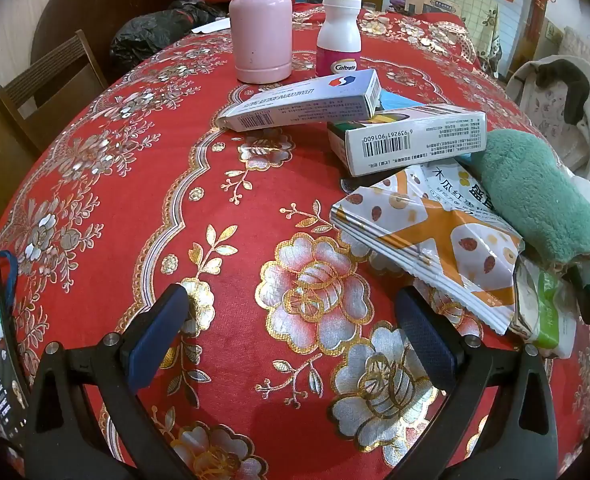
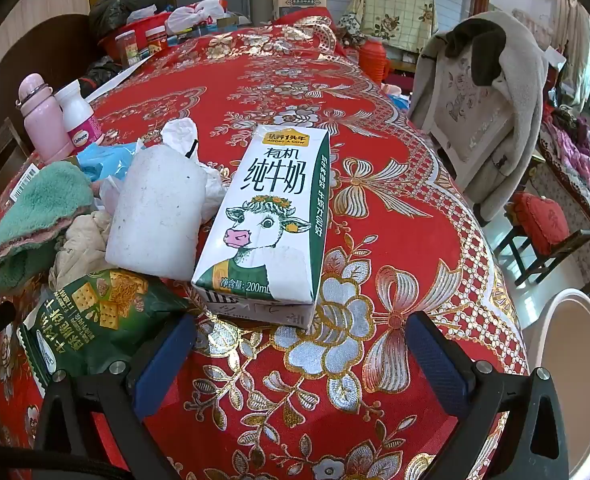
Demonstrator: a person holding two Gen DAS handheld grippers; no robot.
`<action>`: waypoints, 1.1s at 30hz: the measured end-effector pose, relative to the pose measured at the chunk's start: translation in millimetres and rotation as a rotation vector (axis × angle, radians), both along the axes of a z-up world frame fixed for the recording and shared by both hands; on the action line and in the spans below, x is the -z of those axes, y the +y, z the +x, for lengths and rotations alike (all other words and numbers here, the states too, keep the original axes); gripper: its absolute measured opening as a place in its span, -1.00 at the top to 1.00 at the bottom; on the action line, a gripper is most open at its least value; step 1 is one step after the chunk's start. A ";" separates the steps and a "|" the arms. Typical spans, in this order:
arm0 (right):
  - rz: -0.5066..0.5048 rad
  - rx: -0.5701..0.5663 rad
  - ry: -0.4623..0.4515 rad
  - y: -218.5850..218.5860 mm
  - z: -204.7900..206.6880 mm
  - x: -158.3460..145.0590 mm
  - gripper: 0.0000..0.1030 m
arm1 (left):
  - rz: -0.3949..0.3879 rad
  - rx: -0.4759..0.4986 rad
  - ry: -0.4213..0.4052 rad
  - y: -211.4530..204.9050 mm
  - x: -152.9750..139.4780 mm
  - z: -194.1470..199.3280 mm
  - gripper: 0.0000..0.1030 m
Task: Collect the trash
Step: 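Move both tools over the cluttered table toward the trash pile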
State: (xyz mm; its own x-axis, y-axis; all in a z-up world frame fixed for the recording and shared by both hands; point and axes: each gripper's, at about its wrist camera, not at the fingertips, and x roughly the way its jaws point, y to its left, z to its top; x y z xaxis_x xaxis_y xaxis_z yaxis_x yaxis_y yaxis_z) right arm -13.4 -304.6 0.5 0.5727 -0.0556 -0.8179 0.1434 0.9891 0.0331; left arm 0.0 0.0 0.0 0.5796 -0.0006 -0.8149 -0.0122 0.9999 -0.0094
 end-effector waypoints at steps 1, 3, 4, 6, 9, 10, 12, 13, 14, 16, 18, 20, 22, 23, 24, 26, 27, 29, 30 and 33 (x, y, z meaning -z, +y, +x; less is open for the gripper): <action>0.000 0.000 0.000 0.0 0.0 0.0 -1.00 | 0.000 0.000 0.000 0.0 0.0 0.0 -1.00; -0.001 0.000 0.000 0.0 0.0 0.0 -1.00 | 0.000 0.007 0.007 -0.1 -0.4 -0.9 -0.99; -0.001 0.000 0.000 0.0 0.0 0.0 -1.00 | 0.000 0.009 0.020 -0.5 -0.8 -1.5 -0.99; 0.000 0.000 0.000 0.0 0.0 0.0 -1.00 | 0.000 0.013 0.045 -1.1 -1.7 -3.8 -0.99; 0.000 0.000 0.000 0.2 0.0 0.0 -1.00 | -0.002 0.002 0.081 2.6 0.8 -9.8 -0.99; -0.001 0.000 0.000 0.2 0.0 0.0 -1.00 | -0.003 -0.007 0.077 -0.2 -5.6 -18.2 -0.98; 0.000 0.000 0.000 0.1 0.0 0.0 -1.00 | -0.012 -0.018 0.065 1.3 -12.7 -27.3 -0.98; 0.000 0.000 0.000 0.0 0.0 0.0 -1.00 | -0.014 -0.025 0.061 1.5 -16.7 -31.4 -0.98; 0.001 -0.001 0.000 -0.1 -0.1 0.0 -1.00 | -0.011 -0.030 0.056 -2.0 -21.1 -36.1 -0.98; 0.007 -0.029 0.012 0.5 -1.6 -0.7 -1.00 | -0.010 -0.046 0.038 -5.9 -30.9 -46.7 -0.98; 0.007 -0.068 0.052 2.9 -5.8 -2.2 -1.00 | -0.010 -0.062 0.022 -9.6 -41.3 -56.3 -0.98; 0.012 -0.088 0.077 4.5 -16.1 -5.9 -1.00 | -0.015 -0.073 0.006 -13.4 -50.8 -66.3 -0.98; 0.011 -0.097 0.068 3.8 -36.4 -16.3 -1.00 | -0.018 -0.079 -0.008 -18.7 -61.6 -74.3 -0.98; 0.016 -0.103 0.048 3.0 -46.7 -24.3 -1.00 | -0.018 -0.080 -0.021 -23.1 -69.1 -79.8 -0.98; 0.022 -0.107 0.027 0.7 -57.0 -31.8 -1.00 | -0.018 -0.079 -0.028 -25.5 -73.6 -82.8 -0.98; 0.032 -0.116 -0.002 2.1 -72.7 -49.7 -1.00 | -0.023 -0.082 -0.056 -33.0 -87.0 -93.3 -0.98; 0.042 -0.121 -0.004 1.6 -75.8 -56.0 -1.00 | -0.023 -0.082 -0.070 -37.7 -93.9 -98.4 -0.99; 0.058 -0.131 -0.033 2.9 -88.2 -74.9 -1.00 | -0.016 -0.079 -0.093 -46.7 -106.0 -108.9 -0.99; 0.057 -0.132 -0.047 3.5 -91.4 -82.2 -1.00 | -0.014 -0.075 -0.105 -50.8 -110.7 -113.4 -0.98; 0.054 -0.135 -0.094 5.0 -106.5 -107.0 -1.00 | -0.017 -0.064 -0.132 -59.9 -124.3 -123.8 -0.99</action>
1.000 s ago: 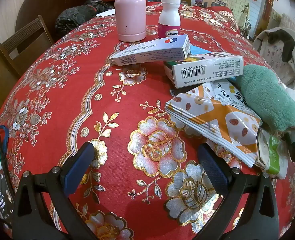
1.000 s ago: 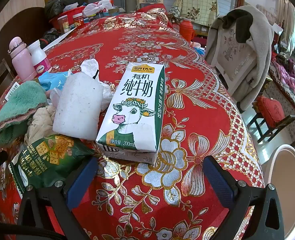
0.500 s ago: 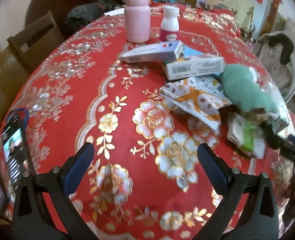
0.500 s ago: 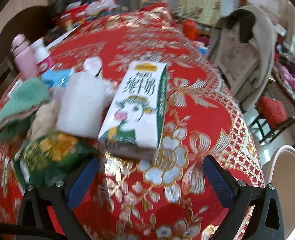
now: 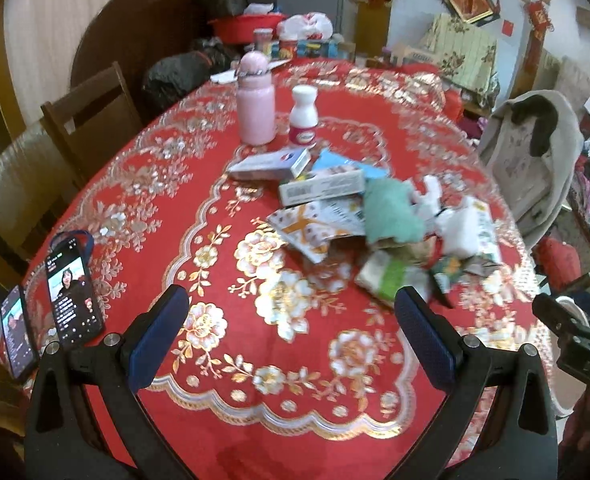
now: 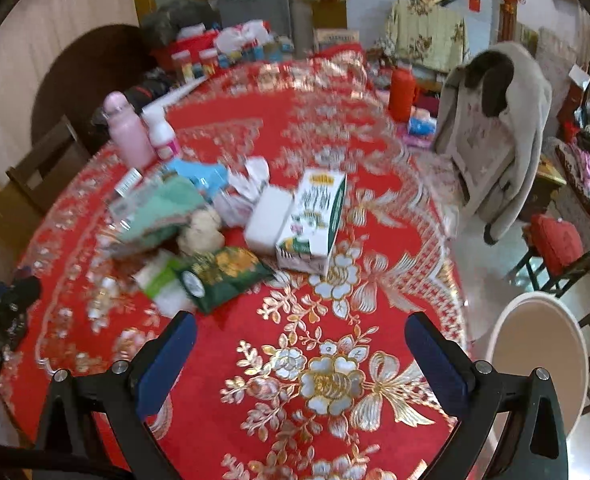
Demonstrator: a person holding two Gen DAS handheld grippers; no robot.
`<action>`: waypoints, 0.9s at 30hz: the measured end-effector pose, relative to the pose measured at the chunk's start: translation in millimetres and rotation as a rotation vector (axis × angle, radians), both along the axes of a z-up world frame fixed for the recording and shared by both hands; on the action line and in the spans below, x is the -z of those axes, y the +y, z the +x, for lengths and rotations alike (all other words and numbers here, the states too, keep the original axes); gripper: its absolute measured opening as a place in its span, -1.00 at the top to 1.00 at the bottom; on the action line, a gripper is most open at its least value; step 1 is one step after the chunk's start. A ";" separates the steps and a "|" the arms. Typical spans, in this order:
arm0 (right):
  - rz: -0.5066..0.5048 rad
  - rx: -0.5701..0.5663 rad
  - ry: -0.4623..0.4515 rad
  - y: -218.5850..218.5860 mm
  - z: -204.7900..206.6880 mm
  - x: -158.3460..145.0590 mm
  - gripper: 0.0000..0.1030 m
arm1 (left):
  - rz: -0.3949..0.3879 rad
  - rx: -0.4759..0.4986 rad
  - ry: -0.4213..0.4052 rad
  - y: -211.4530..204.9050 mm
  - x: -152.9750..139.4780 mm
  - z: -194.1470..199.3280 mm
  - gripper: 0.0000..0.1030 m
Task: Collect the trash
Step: 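Move both tools over the cluttered table toward the trash pile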
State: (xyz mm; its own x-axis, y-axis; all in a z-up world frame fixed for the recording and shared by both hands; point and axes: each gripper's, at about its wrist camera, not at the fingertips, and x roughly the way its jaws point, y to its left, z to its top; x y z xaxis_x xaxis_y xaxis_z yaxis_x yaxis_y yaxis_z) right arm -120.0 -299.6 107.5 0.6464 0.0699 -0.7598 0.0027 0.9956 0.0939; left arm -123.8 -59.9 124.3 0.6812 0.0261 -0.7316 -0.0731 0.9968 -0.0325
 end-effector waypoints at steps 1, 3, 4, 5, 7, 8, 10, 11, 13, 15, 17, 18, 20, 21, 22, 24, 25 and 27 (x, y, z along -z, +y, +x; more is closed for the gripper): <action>0.002 0.000 -0.015 -1.2 -4.4 -7.5 -1.00 | -0.001 0.001 -0.009 -2.9 -3.9 -4.1 -0.99; 0.012 -0.006 -0.043 -2.8 -11.7 -18.6 -1.00 | -0.007 0.004 -0.022 -6.1 -9.9 -9.6 -0.99; 0.019 -0.009 -0.050 -3.7 -12.6 -23.0 -1.00 | -0.011 0.004 -0.031 -7.4 -13.0 -12.8 -0.99; 0.027 -0.011 -0.061 -4.2 -15.2 -28.1 -1.00 | -0.015 0.002 -0.041 -8.7 -17.5 -16.2 -0.99; 0.034 -0.012 -0.088 -5.5 -19.3 -35.8 -1.00 | -0.017 -0.001 -0.060 -12.9 -24.9 -22.5 -0.98; 0.033 -0.014 -0.103 -5.9 -21.9 -40.5 -1.00 | -0.017 -0.001 -0.070 -13.3 -28.0 -25.0 -0.98; 0.029 -0.018 -0.125 -7.1 -26.6 -46.1 -1.00 | -0.016 -0.003 -0.083 -14.4 -32.6 -28.3 -0.98; 0.028 -0.022 -0.135 -7.1 -28.2 -49.2 -1.00 | -0.017 -0.004 -0.091 -15.3 -35.4 -30.5 -0.98; 0.024 -0.027 -0.155 -7.5 -32.2 -55.9 -1.00 | -0.021 -0.004 -0.100 -16.7 -40.1 -33.9 -0.98; 0.021 -0.028 -0.170 -7.5 -34.6 -60.4 -1.00 | -0.023 -0.003 -0.111 -18.0 -43.9 -36.7 -0.98; 0.021 -0.034 -0.186 -7.0 -36.9 -64.7 -1.00 | -0.029 -0.001 -0.115 -19.4 -46.9 -38.0 -0.98; 0.019 -0.034 -0.191 -7.3 -38.1 -65.8 -1.00 | -0.031 0.001 -0.115 -20.2 -47.7 -38.6 -0.98; 0.018 -0.033 -0.199 -7.8 -39.1 -69.0 -1.00 | -0.029 0.002 -0.120 -21.3 -49.8 -40.0 -0.98; 0.021 -0.034 -0.201 -8.1 -39.8 -69.8 -1.00 | -0.028 0.003 -0.124 -22.1 -50.7 -41.0 -0.98; 0.026 -0.037 -0.203 -8.3 -40.4 -71.0 -1.00 | -0.029 0.004 -0.126 -22.2 -51.5 -41.3 -0.98; 0.028 -0.037 -0.211 -8.8 -41.9 -73.0 -1.00 | -0.031 0.005 -0.131 -23.3 -53.6 -42.6 -0.98; 0.027 -0.037 -0.214 -8.9 -42.3 -74.1 -1.00 | -0.031 0.006 -0.133 -23.3 -53.9 -43.0 -0.98; 0.029 -0.040 -0.217 -9.1 -42.7 -75.9 -1.00 | -0.033 0.009 -0.140 -24.2 -55.6 -44.6 -0.98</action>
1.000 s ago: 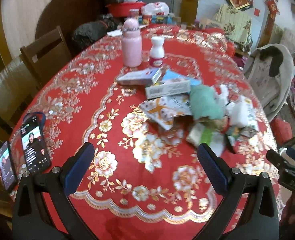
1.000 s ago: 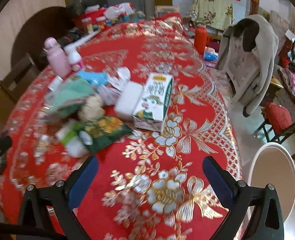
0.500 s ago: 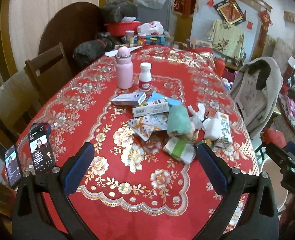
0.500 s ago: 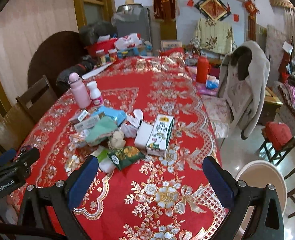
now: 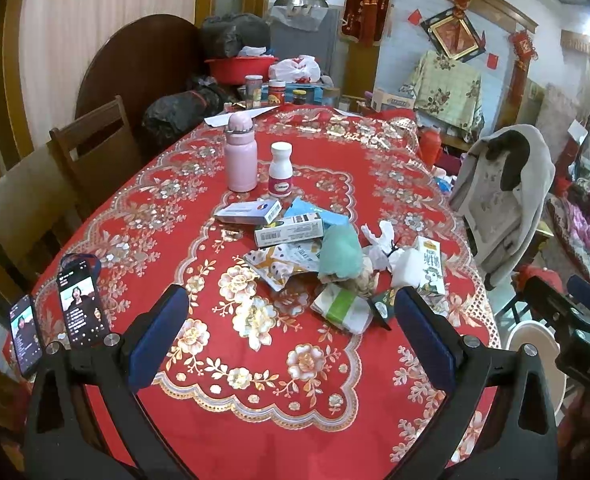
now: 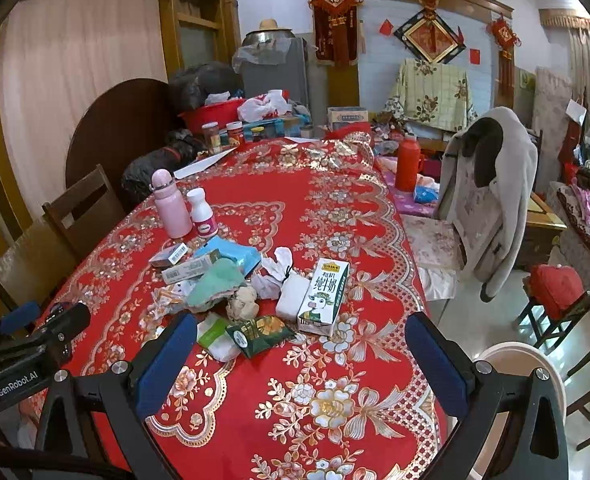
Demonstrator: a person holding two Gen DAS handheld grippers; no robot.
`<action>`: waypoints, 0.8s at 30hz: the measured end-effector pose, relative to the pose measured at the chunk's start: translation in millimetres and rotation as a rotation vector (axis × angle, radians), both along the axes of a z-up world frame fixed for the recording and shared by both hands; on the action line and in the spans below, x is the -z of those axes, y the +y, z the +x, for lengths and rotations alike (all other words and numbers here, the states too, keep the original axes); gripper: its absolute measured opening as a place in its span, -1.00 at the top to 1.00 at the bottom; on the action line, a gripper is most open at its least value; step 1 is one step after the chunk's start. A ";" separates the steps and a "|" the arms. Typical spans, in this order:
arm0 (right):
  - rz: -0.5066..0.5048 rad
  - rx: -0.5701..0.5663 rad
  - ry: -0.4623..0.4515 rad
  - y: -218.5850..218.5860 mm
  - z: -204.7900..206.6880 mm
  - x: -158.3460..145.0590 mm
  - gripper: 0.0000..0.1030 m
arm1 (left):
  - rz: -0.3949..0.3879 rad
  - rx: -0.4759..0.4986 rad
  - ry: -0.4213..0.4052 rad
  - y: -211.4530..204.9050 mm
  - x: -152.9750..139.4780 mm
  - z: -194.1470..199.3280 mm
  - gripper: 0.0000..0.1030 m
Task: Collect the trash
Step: 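Move both tools over the cluttered table toward the trash pile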
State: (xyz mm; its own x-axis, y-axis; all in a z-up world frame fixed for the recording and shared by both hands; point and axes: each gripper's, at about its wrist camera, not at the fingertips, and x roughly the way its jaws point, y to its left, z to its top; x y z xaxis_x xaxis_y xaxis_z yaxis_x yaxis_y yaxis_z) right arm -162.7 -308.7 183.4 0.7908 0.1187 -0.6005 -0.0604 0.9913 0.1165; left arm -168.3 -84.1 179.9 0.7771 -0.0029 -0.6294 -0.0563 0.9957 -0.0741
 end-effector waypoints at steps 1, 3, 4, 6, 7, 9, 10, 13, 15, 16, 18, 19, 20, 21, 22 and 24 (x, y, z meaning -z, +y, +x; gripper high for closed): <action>0.001 -0.001 -0.003 -0.1 -0.3 -1.0 -1.00 | 0.001 0.001 -0.001 -0.3 -0.4 0.2 -0.98; 0.000 0.001 -0.006 0.0 0.1 -1.7 -1.00 | 0.003 0.003 -0.003 -0.8 -0.9 -0.3 -0.98; 0.000 0.001 -0.008 0.0 0.1 -2.3 -1.00 | 0.001 0.000 -0.002 -0.8 -0.9 0.1 -0.98; -0.001 0.002 -0.012 0.0 0.0 -3.5 -1.00 | -0.001 0.001 -0.002 -1.2 -1.3 0.3 -0.98; 0.000 0.002 -0.012 -0.2 -0.1 -3.8 -1.00 | -0.001 0.001 -0.002 -1.3 -1.4 0.0 -0.98; 0.001 0.000 -0.013 -0.2 -0.2 -4.0 -1.00 | -0.003 0.000 -0.005 -2.2 -1.3 0.0 -0.98; 0.000 -0.001 -0.015 -0.1 -0.1 -4.4 -1.00 | -0.004 0.000 -0.006 -3.1 -1.8 0.0 -0.98; -0.006 -0.003 -0.017 1.2 1.1 -6.5 -1.00 | -0.004 0.003 -0.010 -3.7 -4.0 1.2 -0.98; -0.006 -0.001 -0.018 1.2 0.8 -6.6 -1.00 | -0.004 0.009 -0.010 -3.3 -5.7 2.9 -0.98; -0.004 0.000 -0.019 1.2 0.7 -6.8 -1.00 | -0.006 0.009 -0.010 -3.7 -5.7 3.0 -0.98; 0.000 0.001 -0.019 1.5 1.9 -7.5 -1.00 | -0.011 0.014 -0.008 -2.3 -6.4 4.5 -0.98; 0.001 0.002 -0.019 1.6 2.7 -8.2 -1.00 | -0.013 0.016 -0.007 -1.0 -6.5 6.0 -0.98; 0.003 0.003 -0.019 1.9 3.4 -8.7 -1.00 | -0.012 0.015 -0.008 -1.0 -6.6 6.5 -0.98; 0.002 0.004 -0.018 2.2 4.8 -9.4 -1.00 | -0.013 0.016 -0.007 -1.2 -6.7 7.1 -0.98; 0.000 0.004 -0.018 2.2 5.2 -9.7 -1.00 | -0.013 0.016 -0.008 -1.4 -6.5 6.0 -0.98; 0.000 0.003 -0.018 2.0 5.4 -9.6 -1.00 | -0.011 0.015 -0.009 -1.9 -6.7 6.8 -0.98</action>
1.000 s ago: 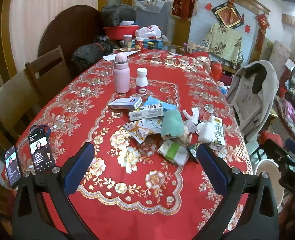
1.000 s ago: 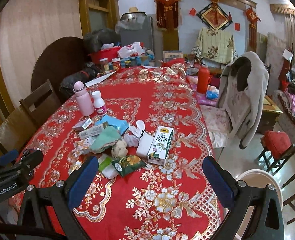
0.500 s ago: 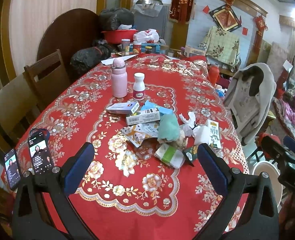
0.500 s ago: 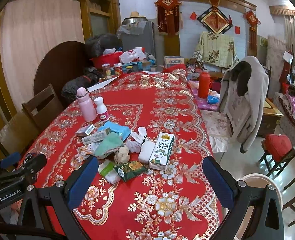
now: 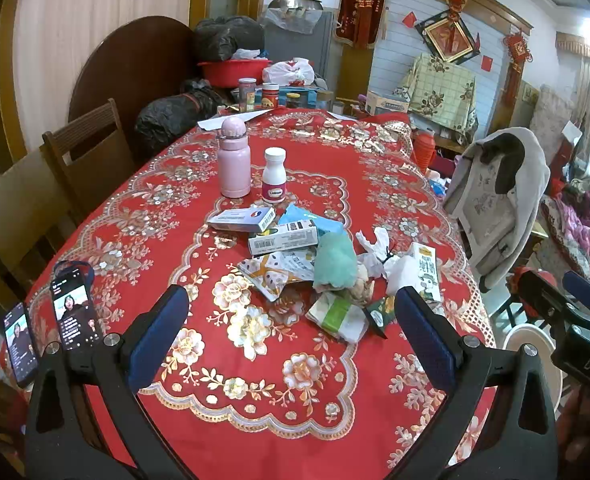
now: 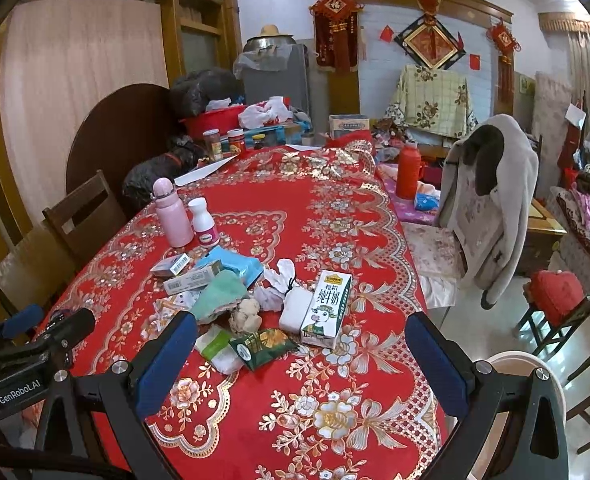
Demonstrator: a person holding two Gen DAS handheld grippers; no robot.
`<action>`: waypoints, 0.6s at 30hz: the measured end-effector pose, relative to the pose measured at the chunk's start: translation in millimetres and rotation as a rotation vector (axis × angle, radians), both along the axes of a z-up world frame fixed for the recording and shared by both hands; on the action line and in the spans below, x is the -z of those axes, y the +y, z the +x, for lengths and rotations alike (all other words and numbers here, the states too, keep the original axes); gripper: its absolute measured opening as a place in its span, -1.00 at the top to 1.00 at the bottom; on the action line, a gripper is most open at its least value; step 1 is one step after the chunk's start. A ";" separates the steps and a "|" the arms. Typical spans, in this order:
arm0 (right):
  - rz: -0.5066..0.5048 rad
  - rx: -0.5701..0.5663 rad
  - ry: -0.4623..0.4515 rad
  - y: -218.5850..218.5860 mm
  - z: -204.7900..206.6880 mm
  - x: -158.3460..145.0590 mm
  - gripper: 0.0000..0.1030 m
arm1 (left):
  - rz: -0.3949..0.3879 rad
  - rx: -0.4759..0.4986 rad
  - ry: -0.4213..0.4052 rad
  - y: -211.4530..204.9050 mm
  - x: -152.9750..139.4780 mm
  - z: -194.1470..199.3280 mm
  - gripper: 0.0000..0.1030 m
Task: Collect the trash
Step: 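Move both tools over the cluttered table toward the trash pile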
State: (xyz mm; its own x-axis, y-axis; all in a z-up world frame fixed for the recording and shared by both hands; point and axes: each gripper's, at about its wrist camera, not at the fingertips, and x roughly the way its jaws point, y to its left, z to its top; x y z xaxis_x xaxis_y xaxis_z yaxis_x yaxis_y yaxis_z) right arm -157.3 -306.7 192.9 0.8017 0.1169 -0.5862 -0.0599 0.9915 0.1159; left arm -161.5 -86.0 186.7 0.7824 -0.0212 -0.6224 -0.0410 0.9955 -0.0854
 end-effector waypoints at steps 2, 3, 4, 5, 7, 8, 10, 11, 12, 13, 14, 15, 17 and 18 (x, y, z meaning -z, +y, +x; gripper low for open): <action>-0.002 0.000 0.001 0.4 1.0 -0.4 -1.00 | 0.000 0.001 0.002 0.4 0.2 -0.4 -0.98; -0.002 0.001 0.001 0.5 1.1 -0.4 -1.00 | -0.001 0.001 0.002 0.4 0.1 -0.4 -0.98; -0.002 0.001 0.001 0.6 1.4 -0.5 -1.00 | -0.001 0.002 0.002 0.4 -0.1 0.0 -0.98; -0.002 0.001 0.001 0.7 0.8 -0.1 -1.00 | 0.000 0.003 0.004 2.0 -0.1 2.2 -0.98; -0.003 0.001 0.004 1.0 2.1 -0.3 -1.00 | 0.002 0.003 0.008 3.7 0.6 4.8 -0.98; -0.006 0.003 0.007 3.0 3.9 0.0 -1.00 | 0.003 0.003 0.009 4.1 0.4 6.5 -0.98; -0.005 0.005 0.009 3.4 6.1 -0.4 -1.00 | 0.006 0.004 0.012 6.4 1.8 10.6 -0.98; -0.004 0.005 0.010 3.4 6.7 -0.3 -1.00 | 0.008 0.004 0.015 6.9 2.7 13.2 -0.98; -0.004 0.005 0.011 3.8 6.6 0.3 -1.00 | 0.010 0.005 0.019 7.6 3.7 15.7 -0.98; -0.004 0.007 0.017 4.6 9.0 1.3 -1.00 | 0.011 0.006 0.023 8.0 5.9 18.2 -0.98; -0.002 0.008 0.022 4.2 11.1 1.7 -1.00 | 0.011 0.008 0.025 8.8 6.9 20.2 -0.98; -0.001 0.011 0.029 5.7 13.4 4.3 -1.00 | 0.011 0.009 0.027 9.3 8.4 20.9 -0.98; 0.005 0.014 0.041 6.4 17.9 7.4 -1.00 | 0.015 0.009 0.031 10.2 11.1 23.2 -0.98; 0.005 0.015 0.043 7.7 18.8 9.4 -1.00 | 0.016 0.009 0.033 10.7 12.2 24.8 -0.98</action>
